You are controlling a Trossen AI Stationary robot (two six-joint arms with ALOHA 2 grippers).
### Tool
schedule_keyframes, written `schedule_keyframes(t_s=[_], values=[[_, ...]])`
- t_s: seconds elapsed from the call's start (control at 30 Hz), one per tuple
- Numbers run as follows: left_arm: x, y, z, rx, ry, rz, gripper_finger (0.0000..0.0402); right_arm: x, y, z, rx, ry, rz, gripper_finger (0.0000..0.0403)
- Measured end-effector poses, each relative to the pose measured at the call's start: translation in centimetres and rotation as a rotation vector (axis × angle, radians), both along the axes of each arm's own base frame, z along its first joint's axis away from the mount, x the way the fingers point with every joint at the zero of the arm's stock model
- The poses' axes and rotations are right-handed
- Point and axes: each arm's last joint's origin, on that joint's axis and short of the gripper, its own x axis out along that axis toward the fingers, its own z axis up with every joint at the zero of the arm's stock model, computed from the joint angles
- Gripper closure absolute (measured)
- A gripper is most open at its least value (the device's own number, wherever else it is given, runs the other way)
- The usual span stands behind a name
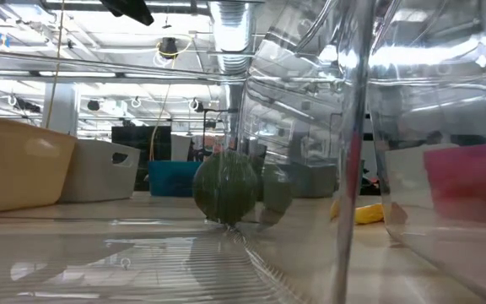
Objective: Sort produce into baskets
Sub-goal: Put the green chili pepper into the left transparent bin, then put the red chili into the bottom left transparent bin
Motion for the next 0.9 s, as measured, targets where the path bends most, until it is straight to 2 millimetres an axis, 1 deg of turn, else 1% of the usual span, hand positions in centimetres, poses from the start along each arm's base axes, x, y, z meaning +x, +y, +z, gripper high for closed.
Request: schedule_keyframes(t_s=[0.07,0.13,0.2,0.3,0.47,0.57,0.77,0.9], values=[[0.0,0.0,0.0,0.000,0.002,0.000,0.0207,-0.1,0.2,-0.4,-0.012,0.018,0.010,0.0223],[0.0,0.0,0.0,0.000,0.000,0.000,0.0207,0.5,0.1,-0.9,0.000,0.013,0.011,0.0223],[0.0,0.0,0.0,-0.001,0.000,0.000,0.0207,0.5,0.2,-1.3,-0.002,0.033,0.009,0.0223],[0.0,0.0,0.0,-0.001,-0.001,0.000,0.0207,1.0,0.2,-1.8,0.011,0.031,0.012,0.0223],[0.0,0.0,0.0,-0.001,-0.001,0.000,0.0207,1.3,0.5,-2.7,0.024,0.068,0.054,0.0220],[0.0,0.0,0.0,-0.001,-0.001,0.000,0.0207,1.3,0.4,-2.7,0.027,0.069,0.056,0.0208],[0.0,0.0,0.0,-0.001,-0.002,0.000,0.0207,1.5,0.1,-2.7,0.029,0.066,0.050,0.0162],[0.1,0.0,0.1,-0.003,-0.011,0.007,0.0207,1.6,-0.5,-2.7,0.035,0.092,0.024,0.0153]])
